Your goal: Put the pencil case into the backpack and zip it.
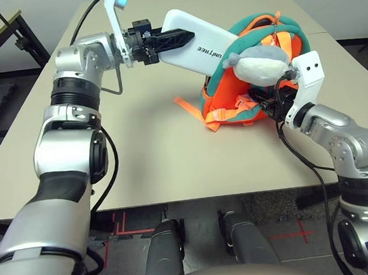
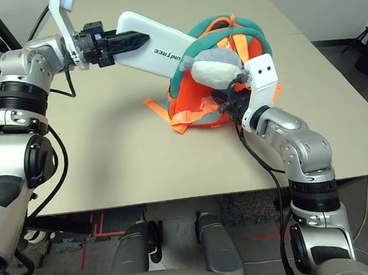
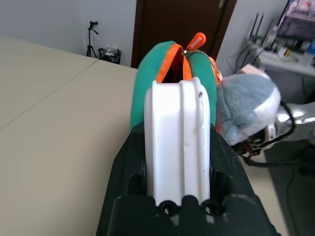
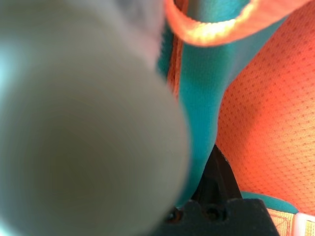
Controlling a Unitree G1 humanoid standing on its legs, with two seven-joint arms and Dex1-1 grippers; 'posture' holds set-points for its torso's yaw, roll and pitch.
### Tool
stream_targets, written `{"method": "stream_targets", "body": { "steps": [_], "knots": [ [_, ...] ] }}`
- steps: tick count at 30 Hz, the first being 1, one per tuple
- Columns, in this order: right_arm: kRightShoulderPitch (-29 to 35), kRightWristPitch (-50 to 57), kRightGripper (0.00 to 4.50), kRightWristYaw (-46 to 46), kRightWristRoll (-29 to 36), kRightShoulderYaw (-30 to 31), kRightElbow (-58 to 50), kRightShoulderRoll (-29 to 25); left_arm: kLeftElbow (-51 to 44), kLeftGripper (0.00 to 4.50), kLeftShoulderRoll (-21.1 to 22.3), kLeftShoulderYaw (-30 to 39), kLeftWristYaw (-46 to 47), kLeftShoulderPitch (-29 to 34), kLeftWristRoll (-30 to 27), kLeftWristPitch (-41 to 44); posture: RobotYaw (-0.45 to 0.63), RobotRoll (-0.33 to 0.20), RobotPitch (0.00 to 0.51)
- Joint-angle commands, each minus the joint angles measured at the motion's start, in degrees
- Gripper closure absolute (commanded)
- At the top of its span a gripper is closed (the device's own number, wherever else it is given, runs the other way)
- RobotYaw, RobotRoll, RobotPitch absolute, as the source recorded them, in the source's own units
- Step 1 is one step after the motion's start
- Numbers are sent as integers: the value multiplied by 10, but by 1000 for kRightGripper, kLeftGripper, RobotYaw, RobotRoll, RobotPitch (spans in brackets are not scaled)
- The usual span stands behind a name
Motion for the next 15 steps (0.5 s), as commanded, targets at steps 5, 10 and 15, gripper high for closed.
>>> {"method": "stream_targets", "body": {
  "steps": [5,10,15],
  "knots": [
    [-2,7,3810,1,-15,17,24,1,97,3225,-88,-1,32,-34,58,-85,-223,0,132],
    [-3,9,3811,3,-19,19,21,3,130,3226,-129,8,72,-33,84,-111,-232,0,131],
    [-2,11,3811,5,-22,19,17,1,137,3226,-140,23,98,-32,94,-120,-239,0,133]
  ]
}}
